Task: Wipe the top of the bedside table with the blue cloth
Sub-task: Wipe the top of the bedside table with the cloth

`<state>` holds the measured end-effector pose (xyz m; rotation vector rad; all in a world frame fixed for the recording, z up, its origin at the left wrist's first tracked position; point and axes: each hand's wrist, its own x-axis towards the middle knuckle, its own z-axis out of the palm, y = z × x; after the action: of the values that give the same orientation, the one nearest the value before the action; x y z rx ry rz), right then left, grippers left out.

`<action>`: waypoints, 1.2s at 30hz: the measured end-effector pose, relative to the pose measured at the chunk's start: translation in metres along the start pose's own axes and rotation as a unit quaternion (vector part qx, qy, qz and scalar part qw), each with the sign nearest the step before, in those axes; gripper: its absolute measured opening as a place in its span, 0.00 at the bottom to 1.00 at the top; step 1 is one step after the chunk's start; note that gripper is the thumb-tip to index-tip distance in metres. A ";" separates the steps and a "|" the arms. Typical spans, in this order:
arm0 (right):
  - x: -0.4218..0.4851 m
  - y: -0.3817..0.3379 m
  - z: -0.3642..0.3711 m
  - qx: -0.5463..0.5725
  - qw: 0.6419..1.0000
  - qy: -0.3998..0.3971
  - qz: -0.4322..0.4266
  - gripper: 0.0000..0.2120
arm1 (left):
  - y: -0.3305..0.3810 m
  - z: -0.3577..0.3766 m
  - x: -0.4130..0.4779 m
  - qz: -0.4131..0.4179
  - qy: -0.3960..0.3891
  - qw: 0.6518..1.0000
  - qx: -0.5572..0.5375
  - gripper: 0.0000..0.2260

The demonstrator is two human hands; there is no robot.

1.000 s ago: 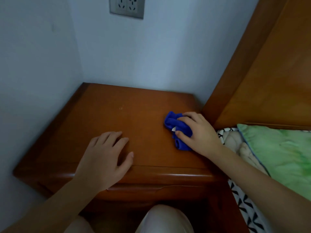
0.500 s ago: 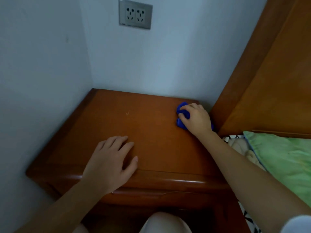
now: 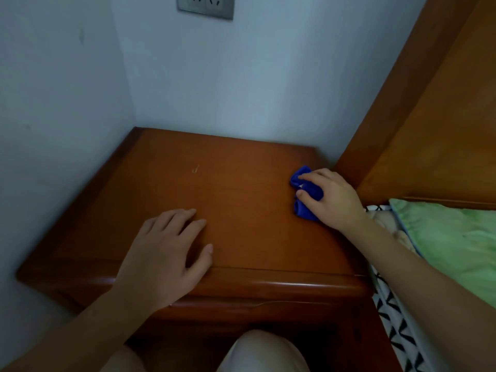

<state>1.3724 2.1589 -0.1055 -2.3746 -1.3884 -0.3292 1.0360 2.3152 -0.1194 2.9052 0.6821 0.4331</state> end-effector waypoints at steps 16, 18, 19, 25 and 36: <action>0.028 -0.014 0.013 0.021 1.000 -0.016 0.006 0.21 | 0.003 -0.003 -0.003 -0.002 0.005 1.000 0.007 0.25; 0.013 -0.015 0.001 0.073 0.996 -0.043 -0.028 0.22 | 0.003 -0.002 -0.003 -0.002 0.004 1.000 0.005 0.25; 0.007 -0.014 -0.004 0.090 0.994 -0.049 -0.035 0.22 | 0.002 -0.002 -0.003 -0.004 0.004 1.000 0.005 0.25; -0.001 -0.010 0.005 0.050 0.998 -0.010 -0.021 0.23 | 0.000 0.000 -0.001 -0.001 0.008 1.000 0.005 0.25; 0.053 -0.008 0.028 0.037 0.998 0.024 0.050 0.22 | 0.002 -0.001 -0.003 -0.003 0.012 1.000 0.007 0.24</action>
<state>1.3921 2.2162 -0.1095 -2.3505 -1.2353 -0.3003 1.0339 2.3123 -0.1192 2.9156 0.6991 0.4649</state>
